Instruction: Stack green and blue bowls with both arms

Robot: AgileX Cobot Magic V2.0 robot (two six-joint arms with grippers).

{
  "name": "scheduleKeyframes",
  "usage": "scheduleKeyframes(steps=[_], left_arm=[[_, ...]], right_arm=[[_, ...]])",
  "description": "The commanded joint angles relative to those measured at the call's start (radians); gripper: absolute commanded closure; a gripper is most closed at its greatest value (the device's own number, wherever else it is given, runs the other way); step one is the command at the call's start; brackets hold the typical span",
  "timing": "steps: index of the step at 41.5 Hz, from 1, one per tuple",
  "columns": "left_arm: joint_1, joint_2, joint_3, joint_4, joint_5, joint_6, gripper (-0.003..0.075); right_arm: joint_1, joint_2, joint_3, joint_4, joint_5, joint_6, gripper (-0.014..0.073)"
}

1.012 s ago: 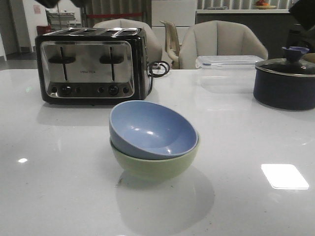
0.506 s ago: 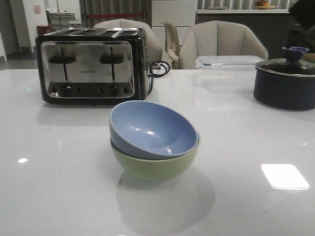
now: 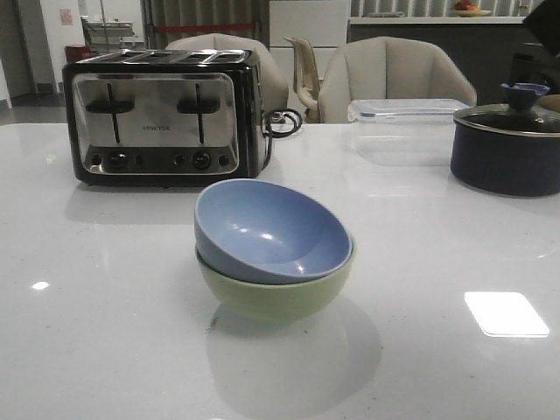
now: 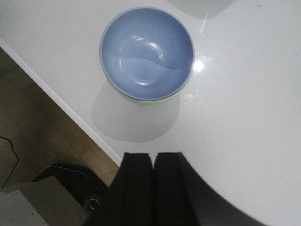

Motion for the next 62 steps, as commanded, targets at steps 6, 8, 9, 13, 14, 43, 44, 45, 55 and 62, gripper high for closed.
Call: scheduleKeyframes(steps=[6, 8, 9, 13, 14, 43, 44, 45, 55, 62], left_arm=[[-0.006, 0.005, -0.028, 0.016, -0.079, -0.06, 0.0621], [-0.006, 0.005, -0.028, 0.016, -0.079, -0.06, 0.0622], [-0.006, 0.005, -0.028, 0.016, -0.079, -0.06, 0.0622], [-0.006, 0.005, -0.028, 0.016, -0.079, -0.06, 0.0622], [-0.006, 0.005, -0.028, 0.016, -0.079, -0.06, 0.0622], [0.391, -0.376, 0.466, 0.117, -0.706, -0.06, 0.0622], [0.414, -0.399, 0.498, 0.096, -0.745, -0.06, 0.0622], [0.425, -0.421, 0.528, 0.081, -0.768, -0.06, 0.0622], [0.504, -0.559, 0.696, -0.02, -0.875, -0.06, 0.0622], [0.521, -0.591, 0.695, -0.02, -0.873, -0.06, 0.0622]], right_arm=[[-0.002, -0.011, -0.025, 0.002, -0.039, -0.001, 0.0547], [-0.002, -0.011, -0.025, 0.002, -0.039, -0.001, 0.0547], [-0.002, -0.011, -0.025, 0.002, -0.039, -0.001, 0.0547], [-0.002, -0.011, -0.025, 0.002, -0.039, -0.001, 0.0547], [-0.002, -0.011, -0.025, 0.002, -0.039, -0.001, 0.0547], [-0.002, -0.011, -0.025, 0.002, -0.039, -0.001, 0.0547], [-0.002, -0.011, -0.025, 0.002, -0.039, -0.001, 0.0547], [-0.002, -0.011, -0.025, 0.002, -0.039, -0.001, 0.0547], [-0.002, -0.011, -0.025, 0.002, -0.039, -0.001, 0.0547], [-0.002, -0.011, -0.025, 0.002, -0.039, -0.001, 0.0547]])
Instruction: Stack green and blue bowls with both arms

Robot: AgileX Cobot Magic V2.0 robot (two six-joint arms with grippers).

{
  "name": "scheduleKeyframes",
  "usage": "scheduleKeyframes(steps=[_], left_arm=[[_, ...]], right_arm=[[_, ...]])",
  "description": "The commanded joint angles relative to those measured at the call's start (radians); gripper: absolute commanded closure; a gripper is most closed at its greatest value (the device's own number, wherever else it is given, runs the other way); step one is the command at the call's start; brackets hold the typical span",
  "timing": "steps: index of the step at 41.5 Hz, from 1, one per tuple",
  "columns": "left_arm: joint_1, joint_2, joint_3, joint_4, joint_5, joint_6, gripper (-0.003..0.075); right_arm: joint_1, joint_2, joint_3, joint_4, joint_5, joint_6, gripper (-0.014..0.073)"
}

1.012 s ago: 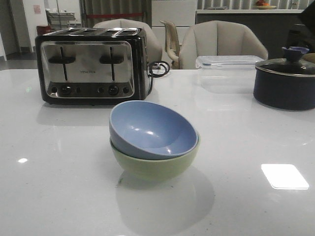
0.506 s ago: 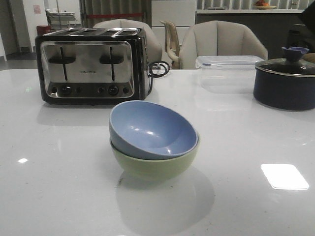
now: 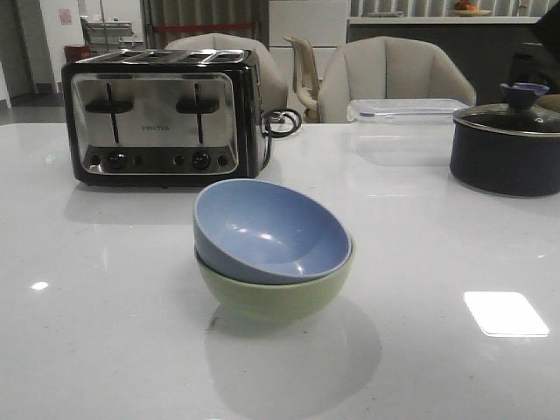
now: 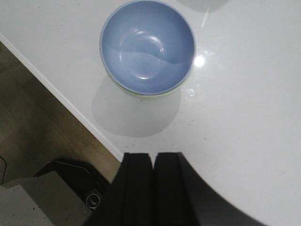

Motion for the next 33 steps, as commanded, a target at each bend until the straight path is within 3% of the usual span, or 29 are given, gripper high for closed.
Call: scheduleKeyframes(steps=[1, 33], left_arm=[[0.008, -0.02, 0.007, -0.012, -0.098, -0.009, 0.0622], [-0.026, -0.016, 0.007, -0.012, -0.099, -0.009, 0.0622]], right_arm=[[-0.002, -0.011, -0.025, 0.002, -0.056, -0.001, 0.0547], [-0.002, -0.011, -0.025, 0.002, -0.041, -0.001, 0.0547]])
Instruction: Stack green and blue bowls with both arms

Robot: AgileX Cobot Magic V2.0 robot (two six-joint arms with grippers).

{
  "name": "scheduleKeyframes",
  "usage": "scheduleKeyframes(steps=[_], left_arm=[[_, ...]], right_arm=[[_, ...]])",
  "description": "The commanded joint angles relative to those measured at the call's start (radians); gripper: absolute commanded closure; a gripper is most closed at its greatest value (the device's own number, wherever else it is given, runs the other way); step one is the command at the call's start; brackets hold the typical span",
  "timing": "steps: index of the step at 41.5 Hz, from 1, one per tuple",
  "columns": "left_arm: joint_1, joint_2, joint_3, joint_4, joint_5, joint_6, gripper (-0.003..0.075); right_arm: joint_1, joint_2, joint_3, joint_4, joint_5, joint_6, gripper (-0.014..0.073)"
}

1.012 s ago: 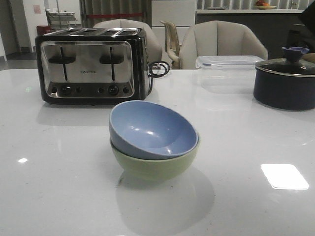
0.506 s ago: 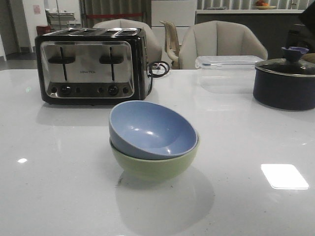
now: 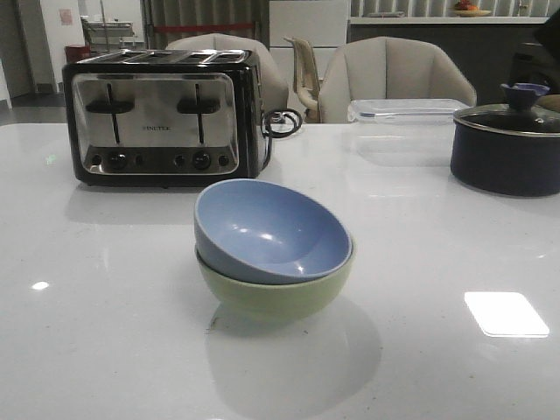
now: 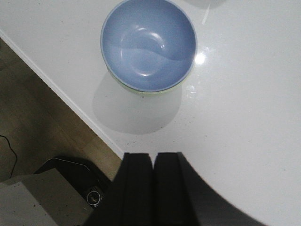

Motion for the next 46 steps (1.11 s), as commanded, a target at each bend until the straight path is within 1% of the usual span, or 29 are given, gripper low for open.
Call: scheduleKeyframes(steps=[1, 13, 16, 19, 24, 29, 31, 35, 39, 42, 46], left_arm=[[-0.009, -0.016, 0.007, -0.008, -0.089, -0.009, 0.0622], [-0.009, -0.016, 0.007, -0.008, -0.089, -0.009, 0.0622], [-0.009, -0.016, 0.007, -0.008, -0.089, -0.009, 0.0622], [-0.009, -0.016, 0.007, -0.008, -0.089, -0.009, 0.0622], [-0.009, -0.016, 0.007, -0.008, -0.089, -0.009, 0.0622], [-0.009, -0.016, 0.007, -0.008, -0.089, -0.009, 0.0622], [-0.009, -0.016, 0.007, -0.008, -0.089, -0.009, 0.0622], [-0.009, -0.016, 0.007, -0.008, -0.089, -0.009, 0.0622], [-0.009, -0.016, 0.007, -0.008, -0.089, -0.009, 0.0622], [-0.009, -0.016, 0.007, -0.008, -0.089, -0.009, 0.0622], [-0.009, -0.016, 0.007, -0.008, -0.089, -0.009, 0.0622]], right_arm=[[-0.002, -0.011, -0.025, 0.002, -0.05, -0.001, 0.0547], [-0.007, -0.025, -0.022, 0.005, -0.047, -0.001, 0.0547], [-0.05, -0.063, 0.0, 0.011, -0.068, -0.001, 0.0547], [-0.118, -0.116, 0.046, -0.002, -0.138, -0.001, 0.0547], [-0.256, -0.261, 0.194, -0.002, -0.328, -0.001, 0.0547], [-0.384, -0.459, 0.391, -0.002, -0.537, -0.001, 0.0547], [-0.429, -0.54, 0.468, -0.002, -0.601, -0.001, 0.0547], [-0.501, -0.687, 0.605, -0.002, -0.678, -0.001, 0.0547], [-0.561, -0.826, 0.733, -0.001, -0.717, -0.001, 0.0547], [-0.582, -0.887, 0.796, -0.001, -0.733, -0.001, 0.0547], [-0.584, -0.935, 0.86, -0.001, -0.757, -0.001, 0.0547]])
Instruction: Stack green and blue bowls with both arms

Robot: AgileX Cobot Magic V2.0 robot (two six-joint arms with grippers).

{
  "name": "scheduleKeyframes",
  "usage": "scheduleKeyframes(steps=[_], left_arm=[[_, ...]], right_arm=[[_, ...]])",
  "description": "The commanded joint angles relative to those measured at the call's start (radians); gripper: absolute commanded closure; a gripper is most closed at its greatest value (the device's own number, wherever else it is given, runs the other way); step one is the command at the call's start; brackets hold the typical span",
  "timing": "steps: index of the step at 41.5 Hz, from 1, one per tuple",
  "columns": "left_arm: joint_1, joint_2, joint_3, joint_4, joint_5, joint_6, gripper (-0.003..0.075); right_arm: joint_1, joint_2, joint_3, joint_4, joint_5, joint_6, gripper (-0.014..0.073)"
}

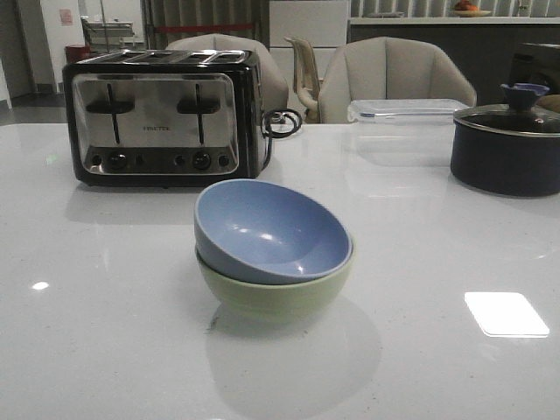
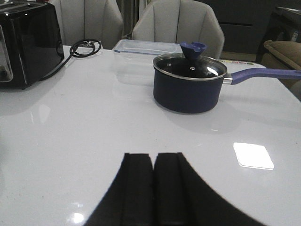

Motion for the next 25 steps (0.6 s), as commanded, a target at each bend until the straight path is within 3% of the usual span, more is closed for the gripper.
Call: scheduleKeyframes(steps=[1, 17, 25], left_arm=[[-0.009, -0.016, 0.007, -0.008, -0.089, -0.008, 0.0622], [-0.009, -0.016, 0.007, -0.008, -0.089, -0.008, 0.0622], [-0.009, -0.016, 0.007, -0.008, -0.089, -0.008, 0.0622]], right_arm=[[-0.008, -0.032, 0.024, 0.005, -0.128, -0.001, 0.0547], [-0.008, -0.031, 0.062, 0.024, -0.196, 0.005, 0.0547], [-0.007, -0.031, 0.062, -0.147, -0.259, 0.218, 0.0547]])
